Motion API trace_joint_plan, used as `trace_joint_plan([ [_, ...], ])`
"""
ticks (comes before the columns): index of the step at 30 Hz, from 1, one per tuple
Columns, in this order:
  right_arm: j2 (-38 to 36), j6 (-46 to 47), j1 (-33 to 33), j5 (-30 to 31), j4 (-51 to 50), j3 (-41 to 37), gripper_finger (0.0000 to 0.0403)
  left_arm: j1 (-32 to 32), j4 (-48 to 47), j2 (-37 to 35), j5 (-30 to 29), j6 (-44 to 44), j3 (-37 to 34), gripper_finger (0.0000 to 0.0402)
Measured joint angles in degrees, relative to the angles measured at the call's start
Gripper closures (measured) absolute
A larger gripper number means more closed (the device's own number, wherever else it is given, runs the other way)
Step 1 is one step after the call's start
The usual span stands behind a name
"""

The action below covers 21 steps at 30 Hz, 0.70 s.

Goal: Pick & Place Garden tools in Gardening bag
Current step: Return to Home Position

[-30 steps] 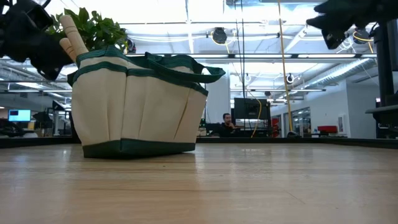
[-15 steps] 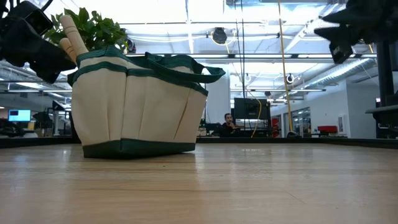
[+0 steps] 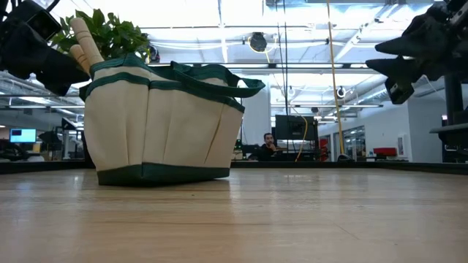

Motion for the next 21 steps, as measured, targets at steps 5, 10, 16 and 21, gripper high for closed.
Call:
trace_joint_plan([
  [5, 0.06, -2.80, -0.01, 0.23, 2.18, -1.58, 0.0273, 0.00, -0.07, 0.00, 0.01, 0.56, 0.00, 0.0220],
  [10, 0.08, -2.74, 0.00, 0.20, 2.16, -1.63, 0.0273, 0.00, -0.43, 0.00, 0.00, -0.48, 0.00, 0.0220],
  [16, 0.08, -2.61, 0.00, 0.20, 2.16, -1.71, 0.0273, 0.00, -0.51, 0.00, -2.78, -0.49, 0.02, 0.0220],
  [21, 0.08, -2.61, 0.00, 0.20, 2.16, -1.75, 0.0273, 0.00, -0.53, 0.00, -4.06, -1.50, 0.02, 0.0220],
])
